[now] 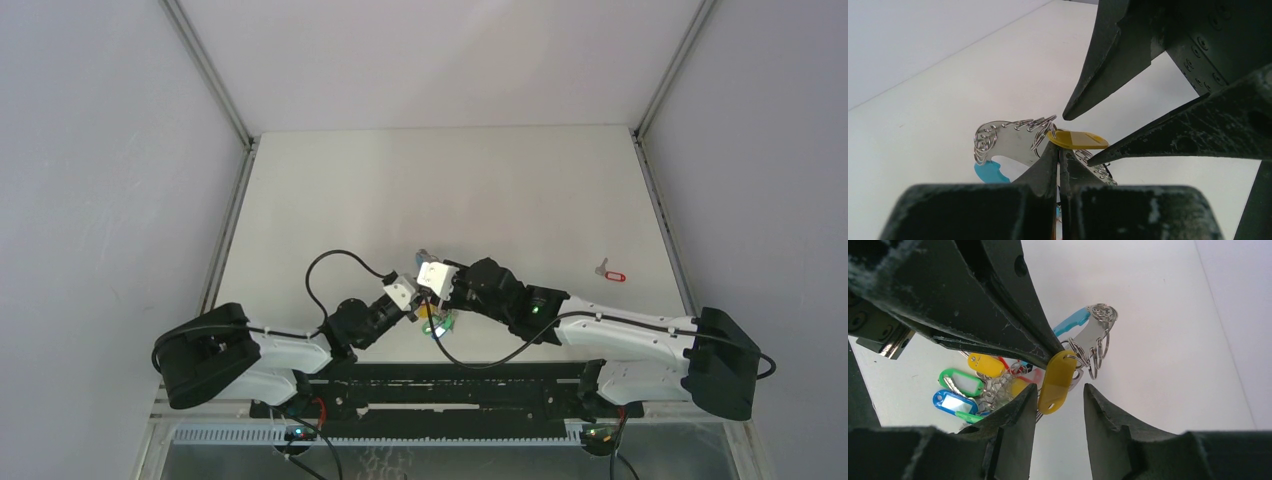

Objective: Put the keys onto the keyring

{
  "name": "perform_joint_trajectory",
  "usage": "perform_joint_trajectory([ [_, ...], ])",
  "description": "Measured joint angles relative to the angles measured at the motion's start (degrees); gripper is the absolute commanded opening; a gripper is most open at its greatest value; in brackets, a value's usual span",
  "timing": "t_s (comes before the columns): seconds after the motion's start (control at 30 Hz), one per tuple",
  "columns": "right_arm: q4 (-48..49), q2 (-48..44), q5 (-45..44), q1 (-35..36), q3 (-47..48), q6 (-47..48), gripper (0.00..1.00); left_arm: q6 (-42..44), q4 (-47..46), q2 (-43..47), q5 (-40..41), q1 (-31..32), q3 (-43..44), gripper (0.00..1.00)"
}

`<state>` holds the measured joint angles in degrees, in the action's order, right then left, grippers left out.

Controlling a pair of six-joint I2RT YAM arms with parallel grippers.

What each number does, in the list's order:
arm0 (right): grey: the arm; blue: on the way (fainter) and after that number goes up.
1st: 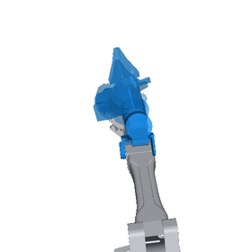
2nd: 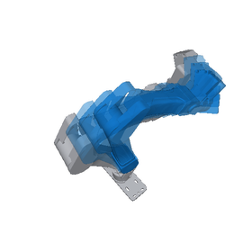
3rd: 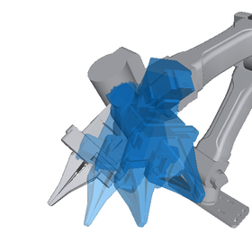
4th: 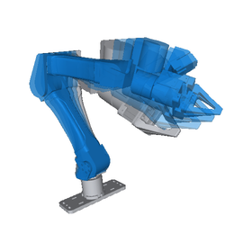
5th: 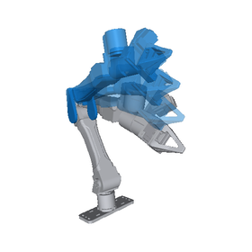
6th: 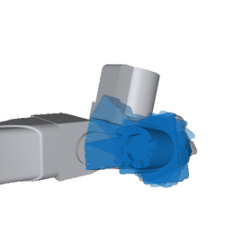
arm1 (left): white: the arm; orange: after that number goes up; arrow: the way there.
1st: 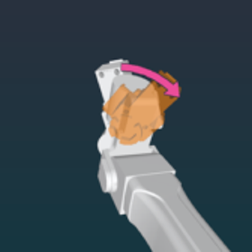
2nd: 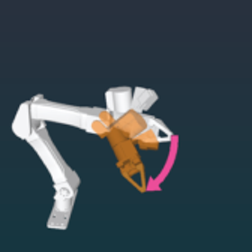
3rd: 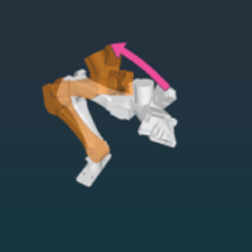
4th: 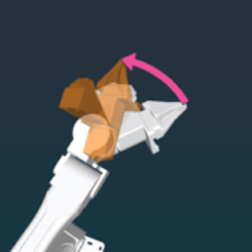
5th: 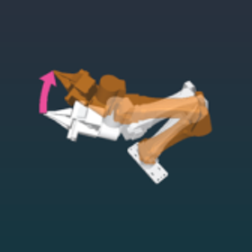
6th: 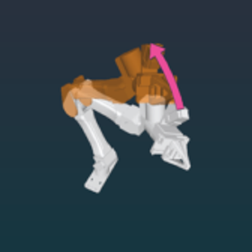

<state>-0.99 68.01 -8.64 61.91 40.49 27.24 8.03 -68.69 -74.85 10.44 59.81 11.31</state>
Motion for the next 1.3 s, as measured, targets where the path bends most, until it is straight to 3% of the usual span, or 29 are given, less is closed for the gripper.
perform_joint_trajectory([
  [0.33,1.33,0.07,-2.62,0.09,-0.81,0.92,0.07,-0.44,0.44,0.31,0.52,-0.11,0.02,0.00],
  [0.53,2.54,0.04,-3.04,-0.85,-1.25,1.40,0.07,-0.39,0.66,0.28,0.87,-0.11,0.24,0.00],
  [0.63,3.21,0.04,-2.27,-1.44,-1.66,1.40,0.00,-0.39,0.90,0.28,0.92,-0.11,0.39,0.00],
  [1.3,-0.83,-6.54,5.79,-5.86,-2.69,1.33,0.00,0.11,-1.11,0.20,-1.97,0.17,0.46,0.00],
])
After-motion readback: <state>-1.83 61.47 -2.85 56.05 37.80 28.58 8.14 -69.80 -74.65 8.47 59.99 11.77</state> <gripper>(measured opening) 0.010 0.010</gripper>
